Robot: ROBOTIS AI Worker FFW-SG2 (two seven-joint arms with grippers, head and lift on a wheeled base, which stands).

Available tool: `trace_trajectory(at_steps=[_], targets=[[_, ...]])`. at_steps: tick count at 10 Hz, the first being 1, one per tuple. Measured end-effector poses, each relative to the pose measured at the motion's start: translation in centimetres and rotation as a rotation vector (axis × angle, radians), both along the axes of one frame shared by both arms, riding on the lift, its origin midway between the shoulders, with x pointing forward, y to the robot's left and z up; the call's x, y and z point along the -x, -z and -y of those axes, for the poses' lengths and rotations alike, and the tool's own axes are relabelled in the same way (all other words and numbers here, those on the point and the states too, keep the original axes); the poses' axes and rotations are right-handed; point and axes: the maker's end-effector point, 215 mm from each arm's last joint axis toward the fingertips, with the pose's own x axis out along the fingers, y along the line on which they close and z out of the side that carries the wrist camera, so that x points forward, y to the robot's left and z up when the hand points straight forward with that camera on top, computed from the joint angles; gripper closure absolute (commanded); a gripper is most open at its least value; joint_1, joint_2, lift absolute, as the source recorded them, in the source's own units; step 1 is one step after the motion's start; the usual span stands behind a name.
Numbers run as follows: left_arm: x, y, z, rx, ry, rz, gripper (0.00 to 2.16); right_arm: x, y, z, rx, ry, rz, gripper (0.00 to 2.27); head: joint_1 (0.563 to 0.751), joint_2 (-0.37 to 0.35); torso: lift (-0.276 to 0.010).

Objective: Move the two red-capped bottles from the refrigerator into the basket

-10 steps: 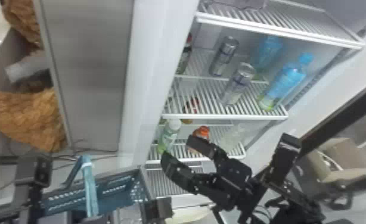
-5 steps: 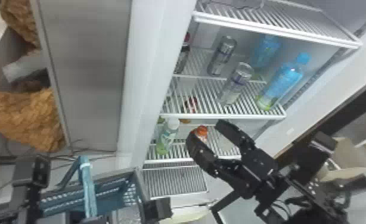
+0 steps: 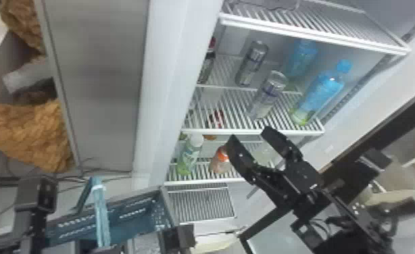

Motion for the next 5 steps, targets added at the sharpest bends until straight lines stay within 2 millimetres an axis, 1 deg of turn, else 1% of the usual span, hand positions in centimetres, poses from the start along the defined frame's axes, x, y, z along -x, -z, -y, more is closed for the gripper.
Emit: trace_trajectory(at_steps=[2,5], targets=[[0.0,0.0,0.0,0.000,0.001,0.001,1.21,-1.5,0.5,0.4,-0.002,0.026,0.022,0.13,0.695,-0.350,0.000],[0.0,-0.1,0.1,0.001,0.002,0.003,1.21,-3.5,0.4,0.9,-0.010,0.093,0.064,0.13,0.695,-0.350,0.000]])
